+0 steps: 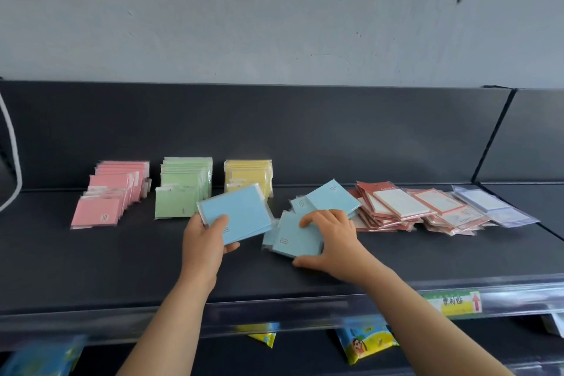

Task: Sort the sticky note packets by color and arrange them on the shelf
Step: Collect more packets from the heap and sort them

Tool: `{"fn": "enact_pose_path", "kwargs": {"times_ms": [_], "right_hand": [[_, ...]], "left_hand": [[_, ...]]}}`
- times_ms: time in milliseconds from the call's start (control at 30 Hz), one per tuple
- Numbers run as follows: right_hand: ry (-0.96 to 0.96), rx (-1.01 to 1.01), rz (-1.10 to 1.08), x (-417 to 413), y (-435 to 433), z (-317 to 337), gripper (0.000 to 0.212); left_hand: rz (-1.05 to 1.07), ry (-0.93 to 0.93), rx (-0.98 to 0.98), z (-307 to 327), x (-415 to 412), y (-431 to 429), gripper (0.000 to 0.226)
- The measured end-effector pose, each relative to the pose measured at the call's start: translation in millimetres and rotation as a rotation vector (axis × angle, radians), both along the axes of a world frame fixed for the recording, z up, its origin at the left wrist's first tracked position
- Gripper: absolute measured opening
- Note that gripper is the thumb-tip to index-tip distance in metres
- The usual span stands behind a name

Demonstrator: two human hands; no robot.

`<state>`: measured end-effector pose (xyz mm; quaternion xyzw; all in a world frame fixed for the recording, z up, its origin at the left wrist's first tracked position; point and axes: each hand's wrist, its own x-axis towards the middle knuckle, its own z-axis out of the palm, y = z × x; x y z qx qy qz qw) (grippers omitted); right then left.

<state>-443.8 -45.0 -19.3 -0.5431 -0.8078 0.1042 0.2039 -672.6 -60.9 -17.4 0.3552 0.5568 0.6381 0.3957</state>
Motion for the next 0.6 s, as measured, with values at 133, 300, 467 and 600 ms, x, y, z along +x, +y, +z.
{"fn": "enact_pose_path", "kwargs": {"times_ms": [133, 300, 467, 600], "right_hand": [[0.155, -0.04, 0.067, -9, -3, -1, 0.039], [0.074, 0.085, -0.188, 21, 13, 0, 0.046], [-0.045, -0.027, -0.207, 32, 12, -1, 0.057], [-0.114, 0.044, -0.211, 39, -5, -5, 0.056]], "left_hand": [[0.019, -0.01, 0.014, -1, 2, -2, 0.026], [-0.003, 0.006, 0.014, -3, 7, -1, 0.026], [-0.008, -0.004, 0.019, -4, 12, 1, 0.026], [-0.017, -0.009, 0.051, 1, 15, 4, 0.025]]}}
